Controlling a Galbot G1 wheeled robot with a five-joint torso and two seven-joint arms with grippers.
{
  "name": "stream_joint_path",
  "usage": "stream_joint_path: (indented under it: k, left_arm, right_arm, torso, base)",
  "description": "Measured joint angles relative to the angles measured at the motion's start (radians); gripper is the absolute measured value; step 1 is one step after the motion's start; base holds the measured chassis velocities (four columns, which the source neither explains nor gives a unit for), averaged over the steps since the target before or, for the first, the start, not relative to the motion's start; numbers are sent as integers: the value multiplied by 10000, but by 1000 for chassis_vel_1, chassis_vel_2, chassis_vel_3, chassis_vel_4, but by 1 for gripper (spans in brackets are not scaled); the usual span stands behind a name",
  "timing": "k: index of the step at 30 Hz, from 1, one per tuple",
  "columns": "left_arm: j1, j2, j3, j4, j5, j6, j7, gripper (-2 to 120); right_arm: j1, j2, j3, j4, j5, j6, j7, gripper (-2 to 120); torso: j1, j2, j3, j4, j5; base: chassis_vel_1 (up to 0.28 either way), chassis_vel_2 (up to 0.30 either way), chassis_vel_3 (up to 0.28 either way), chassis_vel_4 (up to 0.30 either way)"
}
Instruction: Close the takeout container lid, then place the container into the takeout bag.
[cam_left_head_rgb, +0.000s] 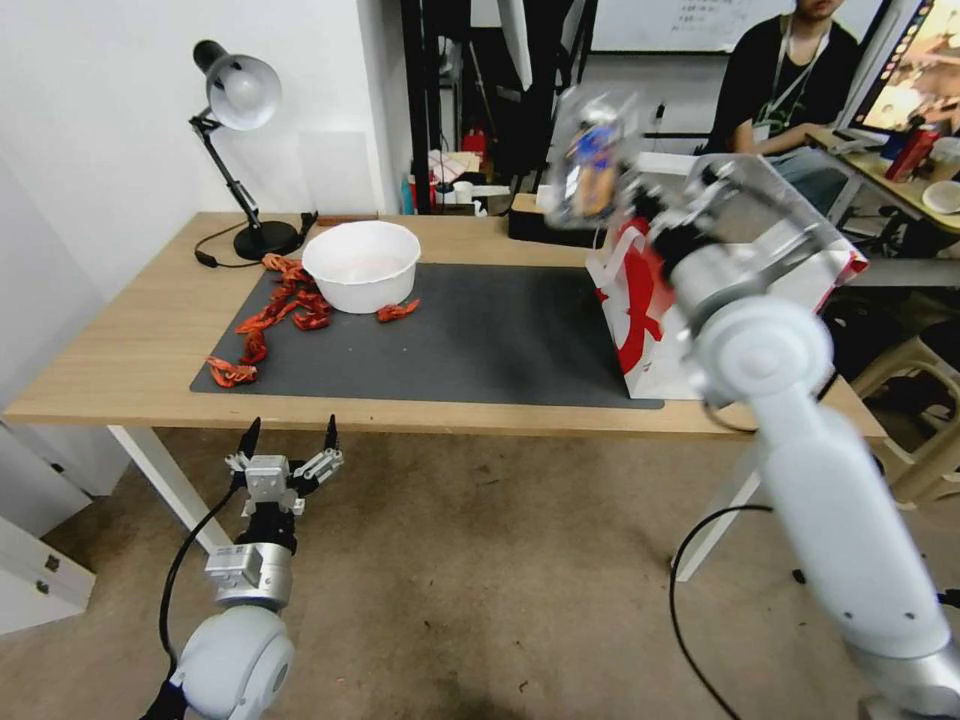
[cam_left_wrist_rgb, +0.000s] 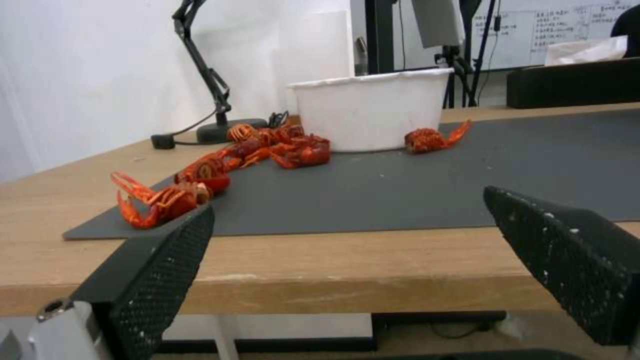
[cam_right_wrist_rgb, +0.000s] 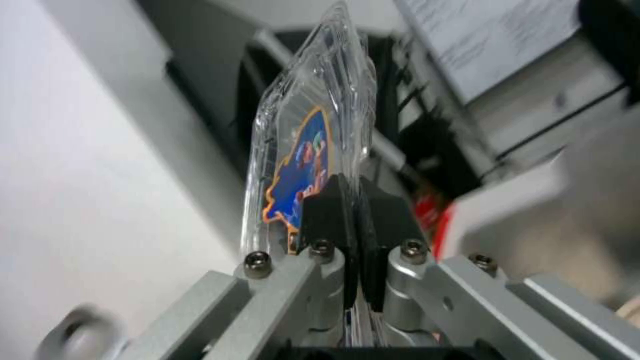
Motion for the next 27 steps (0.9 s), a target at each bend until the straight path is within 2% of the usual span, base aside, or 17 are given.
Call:
stream_joint_path:
  k: [4,9,13,15,17,18,21,22,27]
  left_arm:
    - [-95,-34,94,78,28,-28,5,100]
    - [-162,-51,141,133,49,-58,7,100]
    - [-286,-58,233,196,64,-80,19,100]
    - [-295,-57,239,198,64,-81,20,100]
    - [-322,-52,253,200,68,-86,23,100]
    - [-322,-52,253,200,68,-86,23,100]
    - [-341,-63,269,202,85,-97,27,100]
    - [-341,-63,269,202,85,-97,27,100]
    - [-320,-84,281,192,103,-110,30,100]
  right_arm:
    - [0,-419,759,-245,-495,-68,47,0]
    - [-64,-640,1042,-445,-571,-252,229,0]
    - [-563,-774,1358,-757,-580,-931,566,2]
    - [-616,-754,1369,-765,-576,-983,601,3]
    - [-755,-690,1398,-790,-525,-1133,701,13]
    - [-755,-690,1398,-790,-525,-1133,701,13]
    - [-846,-655,1404,-790,-460,-1252,783,28]
    - [-846,-655,1404,-790,-460,-1252,783,28]
    - [-837,-626,1479,-708,-301,-1110,695,45]
  torso:
    - [0,-2,0,-2,1]
    - [0,-2,0,-3,1]
    - [0,-2,0,0,0]
    - [-1,-2,0,0,1]
    - [0,-2,1,1,0]
    - [0,-2,1,1,0]
    - [0,-2,0,0,-2]
    - [0,-2,0,0,-2]
    - [0,-2,1,0,-1]
  base:
    - [0,0,0,0]
    - [0,0,0,0]
    - [0,0,0,0]
    - [0,0,0,0]
    - [0,0,0,0]
    - [0,0,0,0]
    - [0,0,0,0]
    - [0,0,0,0]
    - [0,0,0,0]
